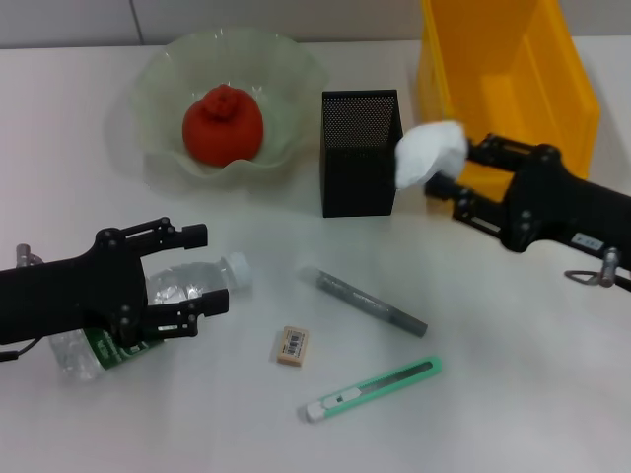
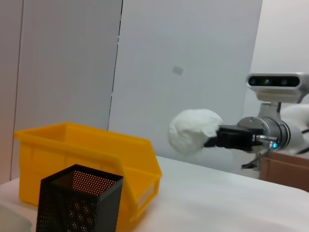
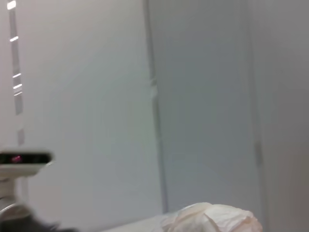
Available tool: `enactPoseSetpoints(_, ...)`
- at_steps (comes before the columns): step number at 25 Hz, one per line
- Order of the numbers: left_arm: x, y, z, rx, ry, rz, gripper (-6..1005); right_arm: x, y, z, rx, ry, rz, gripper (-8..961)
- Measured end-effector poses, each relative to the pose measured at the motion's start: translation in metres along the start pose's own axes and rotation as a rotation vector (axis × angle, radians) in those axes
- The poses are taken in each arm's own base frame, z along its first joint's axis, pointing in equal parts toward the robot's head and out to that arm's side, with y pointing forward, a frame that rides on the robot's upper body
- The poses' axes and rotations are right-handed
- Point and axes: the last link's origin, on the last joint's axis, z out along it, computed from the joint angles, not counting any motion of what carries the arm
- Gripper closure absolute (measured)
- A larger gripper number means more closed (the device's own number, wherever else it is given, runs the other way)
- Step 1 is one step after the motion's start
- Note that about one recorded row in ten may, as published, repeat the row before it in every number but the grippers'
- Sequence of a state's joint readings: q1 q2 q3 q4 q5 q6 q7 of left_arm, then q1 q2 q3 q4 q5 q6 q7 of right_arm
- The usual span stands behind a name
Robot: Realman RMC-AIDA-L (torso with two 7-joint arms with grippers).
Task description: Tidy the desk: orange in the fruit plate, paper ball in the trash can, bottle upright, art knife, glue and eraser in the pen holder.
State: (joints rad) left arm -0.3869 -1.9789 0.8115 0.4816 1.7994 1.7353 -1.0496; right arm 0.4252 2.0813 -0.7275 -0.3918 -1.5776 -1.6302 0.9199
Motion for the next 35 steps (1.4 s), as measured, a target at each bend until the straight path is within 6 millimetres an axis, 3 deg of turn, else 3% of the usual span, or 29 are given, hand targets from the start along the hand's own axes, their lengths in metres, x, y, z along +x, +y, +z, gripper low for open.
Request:
enactPoseSetpoints(4, 0.0, 0.0, 0.0, -0.002, 0.001, -0.001, 197, 0.001, -0.006, -0.012, 0.122, -0.075, 0.003, 450)
enactPoseSetpoints(5, 0.0, 0.0, 0.0, -0.002, 0.001, -0.001, 197, 0.001, -0.014, -0.022, 0.233, -0.119, 0.002, 445)
enactPoseSetpoints(11, -0.001, 0.001, -0.001, -0.002, 0.002, -0.004, 197, 0.004, -0.039, -0.031, 0.426, -0.117, 0.013, 411)
enactPoseSetpoints(15, 0.0, 0.002, -0.001, -0.005, 0.004, -0.004, 198, 0.005, -0.052, -0.022, 0.465, -0.078, 0.02, 388)
enactPoseSetpoints(33, 0.0, 0.004, -0.004, -0.006, 0.014, -0.01, 199, 0.0, -0.062, -0.012, 0.476, -0.063, -0.015, 287)
enactPoseSetpoints(35, 0.001, 0.004, -0.004, -0.004, 0.021, -0.012, 200, -0.001, -0.061, -0.012, 0.471, -0.069, -0.017, 224)
